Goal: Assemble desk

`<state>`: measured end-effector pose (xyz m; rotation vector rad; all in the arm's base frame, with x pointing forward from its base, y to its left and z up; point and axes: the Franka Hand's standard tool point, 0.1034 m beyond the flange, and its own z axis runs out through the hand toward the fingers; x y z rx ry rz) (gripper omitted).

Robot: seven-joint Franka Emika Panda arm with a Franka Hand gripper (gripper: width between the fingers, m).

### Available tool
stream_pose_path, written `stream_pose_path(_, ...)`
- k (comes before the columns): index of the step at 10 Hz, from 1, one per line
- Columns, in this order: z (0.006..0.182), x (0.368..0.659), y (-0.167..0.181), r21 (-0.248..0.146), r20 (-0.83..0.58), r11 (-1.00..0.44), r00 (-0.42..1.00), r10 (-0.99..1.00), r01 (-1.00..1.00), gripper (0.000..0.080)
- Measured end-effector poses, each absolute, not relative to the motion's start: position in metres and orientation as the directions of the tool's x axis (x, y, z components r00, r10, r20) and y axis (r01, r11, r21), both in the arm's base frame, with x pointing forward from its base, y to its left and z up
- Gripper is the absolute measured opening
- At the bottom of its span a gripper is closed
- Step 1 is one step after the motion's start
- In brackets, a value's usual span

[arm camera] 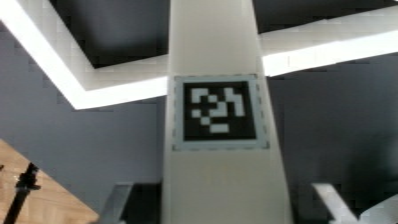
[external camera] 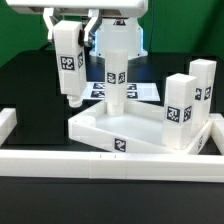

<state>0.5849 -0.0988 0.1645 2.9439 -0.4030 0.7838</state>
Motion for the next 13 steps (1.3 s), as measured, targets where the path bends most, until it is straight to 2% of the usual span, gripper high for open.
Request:
stream_pose_path(2, 0.161, 0.576, -0.095, 0.012, 0.524, -0.964, 0.823, -0.221, -0.267, 0.0291)
stream_pose_path(4, 0.145, 0.554, -0.086, 0.029, 0.526, -0.966, 0.825, -0.205, -0.259, 0.0291)
stream_pose_path(8, 0.148, 0.556, -0.094, 0.035, 0.543, -0.962, 0.813, -0.209, -0.27, 0.0291)
stream_pose_path(13, 0.136, 0.554, -0.081, 0.044, 0.534, -0.968, 0.825, -0.187, -0.248, 0.0291)
